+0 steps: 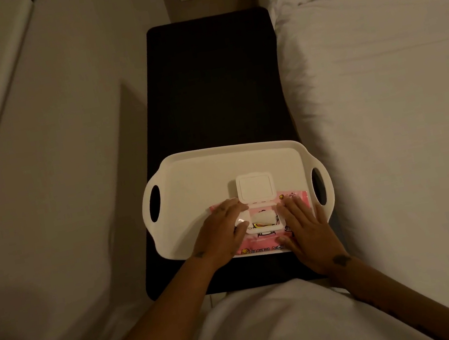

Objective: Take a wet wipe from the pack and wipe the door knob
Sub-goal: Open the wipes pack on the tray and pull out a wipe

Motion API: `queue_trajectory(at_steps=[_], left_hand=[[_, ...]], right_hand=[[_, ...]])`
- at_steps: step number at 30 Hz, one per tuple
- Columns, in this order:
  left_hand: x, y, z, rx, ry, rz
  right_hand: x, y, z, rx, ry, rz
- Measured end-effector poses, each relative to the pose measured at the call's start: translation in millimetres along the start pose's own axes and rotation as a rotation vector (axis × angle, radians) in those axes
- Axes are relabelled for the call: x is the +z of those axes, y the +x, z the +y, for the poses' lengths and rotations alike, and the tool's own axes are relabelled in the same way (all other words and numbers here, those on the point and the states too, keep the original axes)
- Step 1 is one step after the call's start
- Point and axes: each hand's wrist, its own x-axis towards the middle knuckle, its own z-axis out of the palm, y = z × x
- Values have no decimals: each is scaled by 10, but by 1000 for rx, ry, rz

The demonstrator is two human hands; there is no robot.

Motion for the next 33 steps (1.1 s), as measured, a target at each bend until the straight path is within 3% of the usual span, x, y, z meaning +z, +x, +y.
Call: queue_trajectory(at_steps=[8, 12, 33], left_hand=[[153, -60, -110, 10, 189, -99], [212, -91, -118, -2, 236, -133], [282, -110, -133, -17, 280, -136]], right_hand=[[-173, 197, -191, -70, 142, 132], [-113, 300, -232, 15, 211, 144], [-186, 239, -260, 60, 361, 216]])
